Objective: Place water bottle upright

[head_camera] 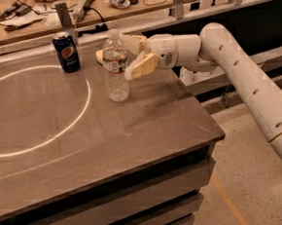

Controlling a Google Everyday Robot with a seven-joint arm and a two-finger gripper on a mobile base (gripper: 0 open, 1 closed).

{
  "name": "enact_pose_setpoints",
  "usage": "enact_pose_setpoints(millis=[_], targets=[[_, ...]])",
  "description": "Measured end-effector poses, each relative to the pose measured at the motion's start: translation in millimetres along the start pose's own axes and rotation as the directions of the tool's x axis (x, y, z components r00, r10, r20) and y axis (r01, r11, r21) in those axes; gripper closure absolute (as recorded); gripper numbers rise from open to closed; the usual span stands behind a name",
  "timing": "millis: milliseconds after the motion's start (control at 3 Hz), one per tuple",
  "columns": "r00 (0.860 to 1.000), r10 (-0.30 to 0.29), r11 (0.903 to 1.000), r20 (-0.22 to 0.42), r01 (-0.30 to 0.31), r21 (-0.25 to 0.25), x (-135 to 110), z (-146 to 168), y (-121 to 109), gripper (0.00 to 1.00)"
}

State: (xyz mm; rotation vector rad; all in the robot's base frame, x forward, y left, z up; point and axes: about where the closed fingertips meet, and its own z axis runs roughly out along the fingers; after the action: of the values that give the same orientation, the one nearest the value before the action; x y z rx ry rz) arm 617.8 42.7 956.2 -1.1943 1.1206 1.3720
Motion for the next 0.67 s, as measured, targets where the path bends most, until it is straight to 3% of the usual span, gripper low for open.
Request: enact_pose_setpoints(millis=[333, 667], targets=[[1.0, 0.0, 1.0, -0.001, 0.0, 0.001, 0, 0, 0, 0.0], [0.999, -0.007, 0.9987, -0.042, 0.009, 0.051, -3, -18, 2, 0.0]])
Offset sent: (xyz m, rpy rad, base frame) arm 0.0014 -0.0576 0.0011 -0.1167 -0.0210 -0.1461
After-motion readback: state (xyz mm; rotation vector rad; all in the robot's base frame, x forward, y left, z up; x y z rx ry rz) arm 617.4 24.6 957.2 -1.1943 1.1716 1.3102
